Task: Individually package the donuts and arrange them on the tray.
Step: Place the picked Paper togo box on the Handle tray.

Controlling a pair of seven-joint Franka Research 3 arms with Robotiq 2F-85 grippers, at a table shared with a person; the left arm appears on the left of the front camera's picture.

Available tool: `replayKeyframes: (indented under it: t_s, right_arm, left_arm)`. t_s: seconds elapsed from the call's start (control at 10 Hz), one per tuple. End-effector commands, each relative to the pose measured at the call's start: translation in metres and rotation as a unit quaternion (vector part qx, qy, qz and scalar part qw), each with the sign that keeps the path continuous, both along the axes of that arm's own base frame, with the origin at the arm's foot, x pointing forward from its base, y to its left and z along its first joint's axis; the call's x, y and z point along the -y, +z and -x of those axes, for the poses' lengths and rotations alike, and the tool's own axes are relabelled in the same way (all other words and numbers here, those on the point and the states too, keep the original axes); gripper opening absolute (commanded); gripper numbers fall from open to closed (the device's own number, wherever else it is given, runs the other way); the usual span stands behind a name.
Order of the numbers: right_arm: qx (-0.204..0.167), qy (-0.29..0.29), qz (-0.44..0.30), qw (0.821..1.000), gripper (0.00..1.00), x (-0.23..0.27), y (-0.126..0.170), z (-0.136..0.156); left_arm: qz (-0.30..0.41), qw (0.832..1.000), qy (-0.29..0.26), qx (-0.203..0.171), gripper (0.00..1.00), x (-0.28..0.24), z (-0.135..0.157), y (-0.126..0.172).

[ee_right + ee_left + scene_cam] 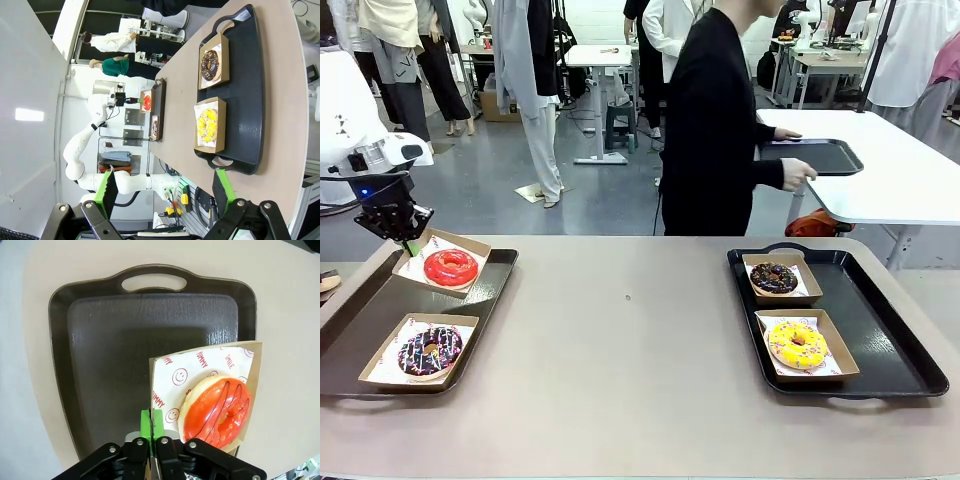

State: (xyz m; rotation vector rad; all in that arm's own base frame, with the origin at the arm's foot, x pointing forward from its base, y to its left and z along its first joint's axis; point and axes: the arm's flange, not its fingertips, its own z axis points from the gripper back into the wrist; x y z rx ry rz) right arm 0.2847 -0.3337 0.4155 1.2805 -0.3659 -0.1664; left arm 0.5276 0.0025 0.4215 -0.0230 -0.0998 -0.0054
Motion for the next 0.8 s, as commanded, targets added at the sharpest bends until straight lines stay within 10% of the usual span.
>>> replayKeyframes:
  t_s: [0.0, 0.7]
  right_arm:
    - [-0.003, 0.001, 0.002, 1.0, 1.0, -0.0003, -0.0008, 0.0017]
    - [-0.003, 0.001, 0.002, 1.0, 1.0, -0.0003, -0.0008, 0.0017]
  left_arm:
    - [0.0, 1.0, 0.001, -0.002, 0.01, -0.0005, 0.0031, -0.0028]
    - [0.0, 1.0, 0.001, -0.002, 0.01, -0.0005, 0.0031, -0.0028]
